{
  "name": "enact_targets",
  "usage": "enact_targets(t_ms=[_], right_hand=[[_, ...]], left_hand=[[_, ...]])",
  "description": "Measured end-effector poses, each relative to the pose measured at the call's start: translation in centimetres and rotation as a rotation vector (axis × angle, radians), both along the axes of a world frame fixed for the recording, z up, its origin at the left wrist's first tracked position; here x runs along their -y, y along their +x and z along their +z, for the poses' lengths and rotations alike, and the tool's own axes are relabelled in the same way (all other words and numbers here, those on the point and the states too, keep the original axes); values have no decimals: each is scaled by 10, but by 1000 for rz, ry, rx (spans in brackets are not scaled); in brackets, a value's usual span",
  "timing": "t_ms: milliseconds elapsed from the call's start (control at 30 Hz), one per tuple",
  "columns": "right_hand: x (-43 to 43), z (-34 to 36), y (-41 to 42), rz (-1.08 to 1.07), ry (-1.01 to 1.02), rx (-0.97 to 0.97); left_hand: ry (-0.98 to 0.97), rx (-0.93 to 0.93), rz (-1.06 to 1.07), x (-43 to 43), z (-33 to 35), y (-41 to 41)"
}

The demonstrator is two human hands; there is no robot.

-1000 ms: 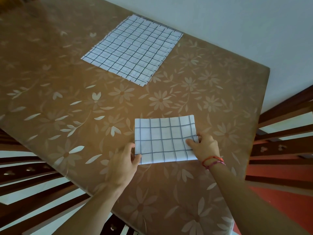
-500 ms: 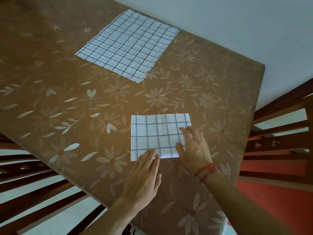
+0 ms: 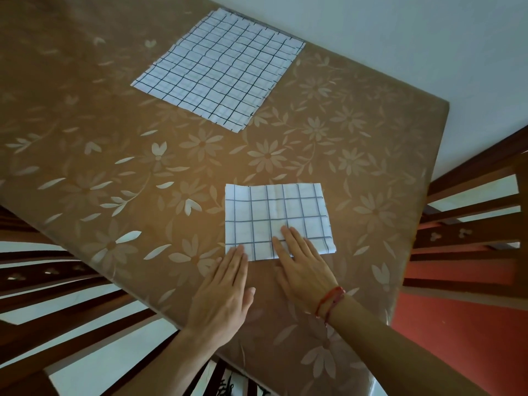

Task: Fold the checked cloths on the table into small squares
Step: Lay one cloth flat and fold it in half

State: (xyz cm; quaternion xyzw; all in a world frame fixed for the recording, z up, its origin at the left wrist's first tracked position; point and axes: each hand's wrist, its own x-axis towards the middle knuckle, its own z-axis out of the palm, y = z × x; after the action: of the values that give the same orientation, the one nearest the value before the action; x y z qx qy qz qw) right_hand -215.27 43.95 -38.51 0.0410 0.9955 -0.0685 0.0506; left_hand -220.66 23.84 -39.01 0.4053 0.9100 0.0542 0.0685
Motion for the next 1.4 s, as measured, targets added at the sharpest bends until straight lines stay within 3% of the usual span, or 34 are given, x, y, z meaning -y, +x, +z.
enact_targets(t_ms=[200, 433, 633, 1033, 1133, 1400], right_hand=[[12, 6, -3, -36, 11, 34], [56, 6, -1, 246, -10, 13], [49, 1, 7, 186, -1, 29], [-29, 1, 56, -200, 94, 139], [-37, 0, 60, -206, 107, 140], [-40, 25, 26, -373, -119, -43]], left_hand=[[-22, -2, -21, 15, -7, -3], [-17, 6, -58, 16, -4, -2], [-16, 14, -57, 15, -3, -2], [-22, -22, -37, 14, -2, -3], [-26, -25, -33, 13, -3, -2], [-16, -17, -34, 14, -3, -4]])
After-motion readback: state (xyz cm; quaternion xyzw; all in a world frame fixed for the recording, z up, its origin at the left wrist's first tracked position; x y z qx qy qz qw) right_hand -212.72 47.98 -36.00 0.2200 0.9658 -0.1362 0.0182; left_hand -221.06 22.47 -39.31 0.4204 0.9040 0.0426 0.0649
